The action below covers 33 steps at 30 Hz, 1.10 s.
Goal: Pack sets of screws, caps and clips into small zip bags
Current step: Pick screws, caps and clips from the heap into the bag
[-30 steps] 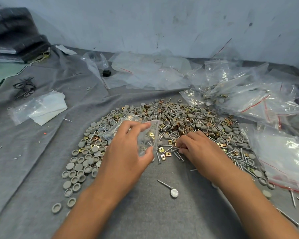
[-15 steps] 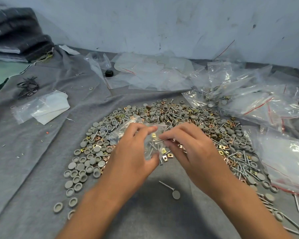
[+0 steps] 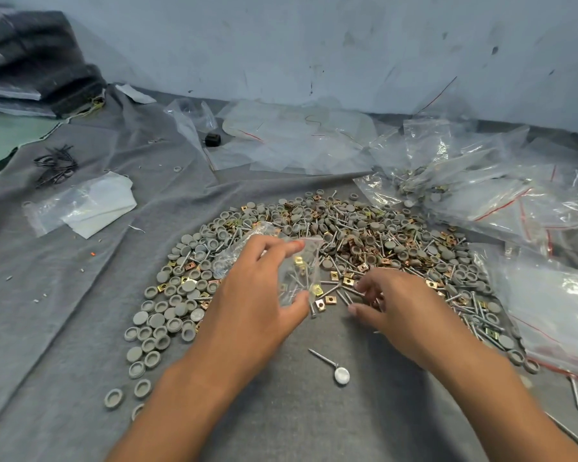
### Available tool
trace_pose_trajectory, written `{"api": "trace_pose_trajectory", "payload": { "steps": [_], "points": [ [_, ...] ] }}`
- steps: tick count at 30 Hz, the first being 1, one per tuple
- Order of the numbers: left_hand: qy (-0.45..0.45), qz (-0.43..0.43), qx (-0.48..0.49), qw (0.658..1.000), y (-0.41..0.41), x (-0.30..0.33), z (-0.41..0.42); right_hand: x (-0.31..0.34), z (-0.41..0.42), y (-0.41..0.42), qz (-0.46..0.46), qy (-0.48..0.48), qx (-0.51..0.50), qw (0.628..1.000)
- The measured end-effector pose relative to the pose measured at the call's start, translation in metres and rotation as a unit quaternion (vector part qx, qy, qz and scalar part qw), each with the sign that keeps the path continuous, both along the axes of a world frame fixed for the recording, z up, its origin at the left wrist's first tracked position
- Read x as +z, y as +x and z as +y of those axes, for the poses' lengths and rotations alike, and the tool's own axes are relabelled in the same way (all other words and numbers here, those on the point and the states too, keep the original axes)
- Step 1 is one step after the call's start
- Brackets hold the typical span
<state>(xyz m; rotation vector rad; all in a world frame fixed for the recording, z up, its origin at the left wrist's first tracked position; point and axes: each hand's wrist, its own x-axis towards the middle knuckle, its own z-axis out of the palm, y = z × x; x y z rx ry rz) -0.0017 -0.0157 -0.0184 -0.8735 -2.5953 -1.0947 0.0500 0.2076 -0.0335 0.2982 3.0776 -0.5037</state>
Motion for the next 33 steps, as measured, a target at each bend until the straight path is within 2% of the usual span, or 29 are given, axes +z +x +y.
{"api": "trace_pose_trajectory", "payload": {
  "steps": [5, 14, 16, 18, 20, 22, 24, 29, 33],
  "points": [
    [-0.008, -0.001, -0.001, 1.0, 0.001, 0.001, 0.0, -0.001, -0.01, -0.002, -0.015, 0.016, -0.005, 1.0],
    [-0.014, -0.004, -0.001, 1.0, 0.002, 0.001, 0.0, -0.008, -0.013, 0.003, 0.008, 0.148, 0.021, 0.989],
    [-0.017, -0.007, -0.002, 1.0, 0.002, 0.001, 0.0, -0.004, -0.009, 0.002, 0.016, 0.082, 0.011, 0.996],
    [-0.017, -0.005, -0.004, 1.0, 0.002, 0.001, 0.0, 0.005, -0.01, 0.0, 0.044, -0.061, 0.01, 0.997],
    [-0.019, 0.0, -0.004, 1.0, 0.001, 0.0, 0.001, 0.014, -0.017, 0.0, 0.159, -0.129, 0.064, 0.977],
    [-0.016, 0.001, -0.004, 1.0, 0.001, 0.0, 0.002, 0.024, -0.027, 0.003, 0.271, -0.124, 0.139, 0.944],
    [-0.015, 0.001, -0.005, 1.0, 0.001, 0.0, 0.002, 0.025, -0.035, 0.005, 0.314, -0.093, 0.19, 0.926],
    [-0.007, 0.002, -0.005, 1.0, 0.002, 0.0, 0.004, 0.022, -0.051, 0.003, 0.323, -0.046, 0.174, 0.929],
    [-0.009, 0.005, -0.002, 1.0, 0.002, 0.001, 0.002, 0.023, -0.045, 0.003, 0.336, -0.121, 0.149, 0.922]
  ]
}}
